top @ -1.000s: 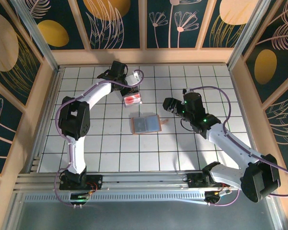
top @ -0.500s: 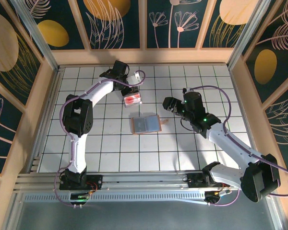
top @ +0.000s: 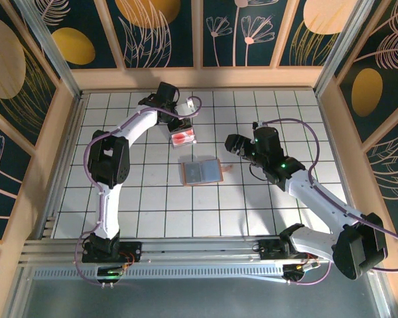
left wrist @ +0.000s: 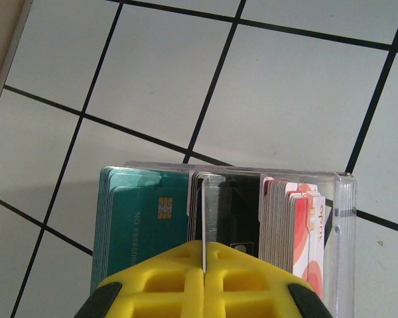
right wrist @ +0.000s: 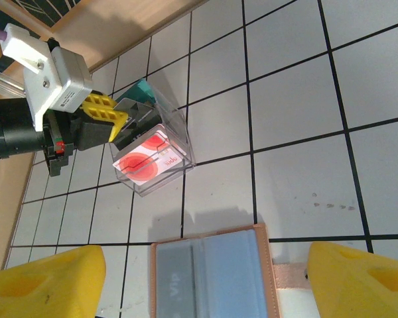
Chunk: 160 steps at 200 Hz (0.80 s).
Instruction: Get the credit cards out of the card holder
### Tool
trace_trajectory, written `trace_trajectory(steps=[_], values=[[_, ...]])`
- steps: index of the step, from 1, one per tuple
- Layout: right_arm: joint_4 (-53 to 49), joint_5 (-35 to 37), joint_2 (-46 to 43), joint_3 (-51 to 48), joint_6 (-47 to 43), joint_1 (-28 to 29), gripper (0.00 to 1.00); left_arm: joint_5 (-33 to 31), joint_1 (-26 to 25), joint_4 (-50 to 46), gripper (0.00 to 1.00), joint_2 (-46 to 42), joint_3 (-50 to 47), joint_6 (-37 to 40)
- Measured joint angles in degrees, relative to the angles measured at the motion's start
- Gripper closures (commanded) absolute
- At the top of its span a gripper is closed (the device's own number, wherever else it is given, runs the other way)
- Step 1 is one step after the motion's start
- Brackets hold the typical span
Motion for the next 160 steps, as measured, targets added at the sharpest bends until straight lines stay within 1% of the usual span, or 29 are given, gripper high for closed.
trace_trajectory(steps=[84, 107, 118, 122, 127, 160], values=[[0.24, -0.02, 0.0, 0.0, 0.76, 0.0, 0.2, -0.42, 0.0, -1.33, 1.0, 2.4, 2.01, 0.28], [0.44, -0.07, 0.0, 0.0, 0.79, 0.0, 0.2, -0.44, 0.0, -1.95, 0.93, 2.71, 2.38, 0.26], [0.44, -0.17, 0.0, 0.0, 0.79, 0.0, 0.2, -0.42, 0.0, -2.21, 0.92, 2.84, 2.71, 0.26], [0.44, -0.2, 0.0, 0.0, 0.79, 0.0, 0.2, -0.44, 0.0, -2.32, 0.88, 2.91, 2.82, 0.24], [0.48, -0.22, 0.0, 0.0, 0.79, 0.0, 0.2, -0.55, 0.0, -2.38, 0.87, 2.93, 2.91, 0.42], [0.81, -0.44, 0.0, 0.0, 0.79, 0.0, 0.2, -1.53, 0.0, -3.19, 0.85, 2.93, 3.26, 0.24]])
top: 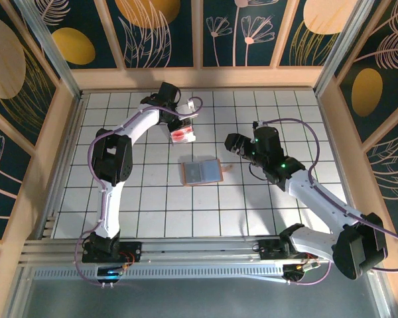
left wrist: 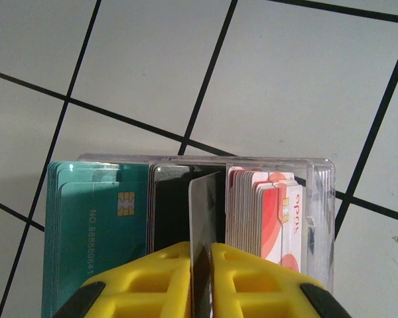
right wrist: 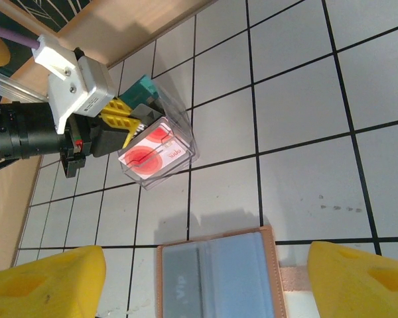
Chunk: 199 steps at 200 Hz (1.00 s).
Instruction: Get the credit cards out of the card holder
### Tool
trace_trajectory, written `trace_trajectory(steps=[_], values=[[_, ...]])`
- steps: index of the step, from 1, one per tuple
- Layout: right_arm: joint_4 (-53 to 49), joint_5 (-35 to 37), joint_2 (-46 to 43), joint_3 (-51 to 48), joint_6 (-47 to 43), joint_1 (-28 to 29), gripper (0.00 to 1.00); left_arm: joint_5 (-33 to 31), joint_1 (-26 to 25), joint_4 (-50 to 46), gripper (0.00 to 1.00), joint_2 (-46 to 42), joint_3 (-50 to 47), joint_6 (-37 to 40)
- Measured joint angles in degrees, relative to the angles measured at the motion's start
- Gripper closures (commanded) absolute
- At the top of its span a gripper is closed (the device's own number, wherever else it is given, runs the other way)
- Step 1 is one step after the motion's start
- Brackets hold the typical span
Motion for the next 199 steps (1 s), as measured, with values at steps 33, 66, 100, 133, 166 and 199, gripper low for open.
trace_trajectory(steps=[33, 66, 100, 133, 166, 199], values=[[0.02, -0.2, 0.0, 0.0, 0.0, 0.0, 0.2, -0.35, 0.0, -0.24, 0.85, 0.0, 0.74, -0.02], [0.04, -0.28, 0.0, 0.0, 0.0, 0.0, 0.21, -0.83, 0.0, -0.46, 0.85, 0.0, 1.38, -0.46], [0.26, -0.61, 0.46, 0.0, -0.02, 0.22, 0.23, -0.79, 0.0, -0.61, 0.85, -0.33, 2.16, -1.49], [0.13, -0.15, 1.66, 0.04, -0.48, 1.57, 0.26, -0.57, 0.0, -0.63, 0.83, -2.97, 1.68, -3.58], [-1.79, 1.81, 3.93, 2.32, -1.97, 5.22, 0.29, -0.7, 0.0, 3.8, 0.75, -12.87, -5.88, -7.61], [-4.33, 4.94, 7.76, 6.4, -3.96, 9.55, 0.32, -2.78, 0.0, 11.82, 0.52, -25.27, -17.25, -13.86]])
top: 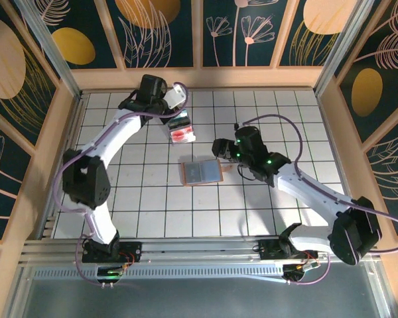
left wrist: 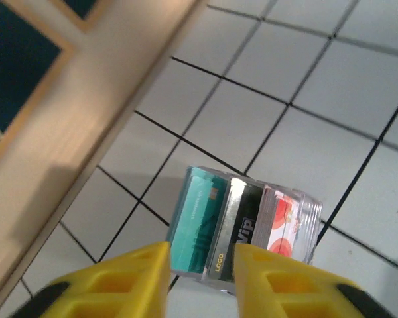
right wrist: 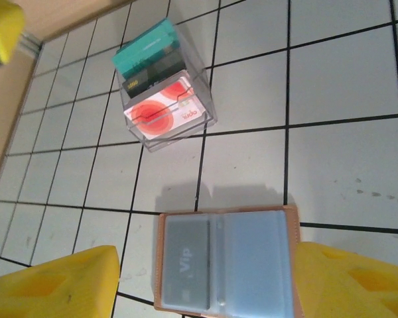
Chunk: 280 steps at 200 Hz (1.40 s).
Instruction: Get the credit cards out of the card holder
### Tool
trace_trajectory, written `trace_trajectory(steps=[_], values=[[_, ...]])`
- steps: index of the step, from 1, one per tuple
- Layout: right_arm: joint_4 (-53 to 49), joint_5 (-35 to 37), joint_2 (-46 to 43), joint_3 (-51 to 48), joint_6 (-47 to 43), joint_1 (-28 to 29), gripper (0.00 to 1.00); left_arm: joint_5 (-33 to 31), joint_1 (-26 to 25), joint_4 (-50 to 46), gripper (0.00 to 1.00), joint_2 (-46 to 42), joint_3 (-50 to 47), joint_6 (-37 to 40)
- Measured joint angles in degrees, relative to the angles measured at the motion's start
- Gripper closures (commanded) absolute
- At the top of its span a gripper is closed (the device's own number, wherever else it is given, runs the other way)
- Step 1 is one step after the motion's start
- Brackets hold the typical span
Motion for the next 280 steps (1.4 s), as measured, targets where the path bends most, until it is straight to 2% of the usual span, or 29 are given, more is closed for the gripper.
trace_trajectory(steps=[15, 34, 38, 68, 95, 147, 171, 220, 280], values=[[-1.18, 1.29, 2.43, 1.62, -0.96, 1.88, 0.34, -1.2, 0.0, 3.93, 0.35, -5.4, -5.79, -3.37], [-2.93, 2.62, 5.38, 3.32, -1.95, 4.0, 0.36, -3.39, 0.0, 8.98, 0.05, -11.72, -13.18, -8.5], [-3.28, 2.75, 6.03, 3.65, -2.29, 4.46, 0.37, -3.61, 0.0, 9.81, 0.01, -12.98, -14.62, -9.05], [-5.42, 3.93, 10.56, 5.84, -3.45, 7.04, 0.39, -8.48, 0.0, 16.0, 0.01, -22.08, -25.42, -17.99], [-6.84, 4.11, 15.15, 8.11, -4.02, 8.94, 0.42, -15.45, 0.04, 19.54, 0.01, -28.83, -32.37, -26.73], [-9.57, 4.11, 24.74, 13.29, -4.79, 12.44, 0.41, -29.18, 0.17, 21.24, 0.01, -39.39, -46.75, -45.24], [-10.86, 4.09, 28.0, 15.52, -5.05, 13.62, 0.39, -33.44, 0.28, 21.22, 0.01, -44.0, -52.92, -53.44], [-12.37, 4.15, 32.81, 17.97, -5.09, 14.97, 0.38, -35.34, 0.31, 21.97, 0.01, -51.23, -61.11, -64.26], [-13.66, 5.75, 36.92, 21.27, -5.31, 15.54, 0.4, -35.28, 0.31, 22.34, 0.01, -50.88, -63.34, -69.02]])
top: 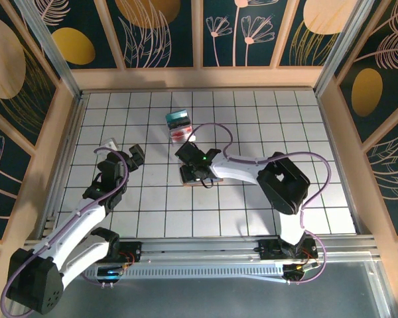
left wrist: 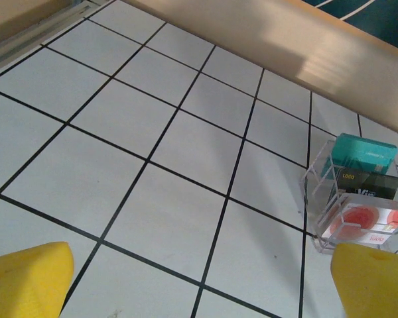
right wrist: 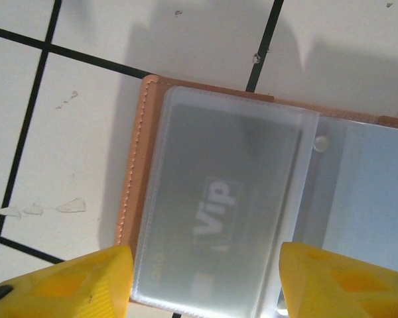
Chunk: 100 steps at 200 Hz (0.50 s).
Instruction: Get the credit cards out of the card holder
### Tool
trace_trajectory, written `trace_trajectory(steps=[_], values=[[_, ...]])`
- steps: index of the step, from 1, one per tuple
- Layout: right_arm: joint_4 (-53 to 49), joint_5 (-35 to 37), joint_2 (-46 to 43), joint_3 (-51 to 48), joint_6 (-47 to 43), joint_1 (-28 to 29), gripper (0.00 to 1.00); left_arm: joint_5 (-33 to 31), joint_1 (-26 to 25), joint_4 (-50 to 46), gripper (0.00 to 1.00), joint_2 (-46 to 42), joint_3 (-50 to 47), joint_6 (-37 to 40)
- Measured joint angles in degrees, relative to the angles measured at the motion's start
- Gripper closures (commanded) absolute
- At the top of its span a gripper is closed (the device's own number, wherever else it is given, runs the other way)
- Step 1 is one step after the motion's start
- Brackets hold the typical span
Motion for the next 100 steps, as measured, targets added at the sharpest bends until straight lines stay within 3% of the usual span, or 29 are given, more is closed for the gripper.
trace_trajectory(steps=[100], values=[[-0.92, 0.2, 1.95, 2.38, -0.2, 0.0, 0.32, 0.0, 0.0, 1.97, 0.01, 3.32, 0.0, -1.25]])
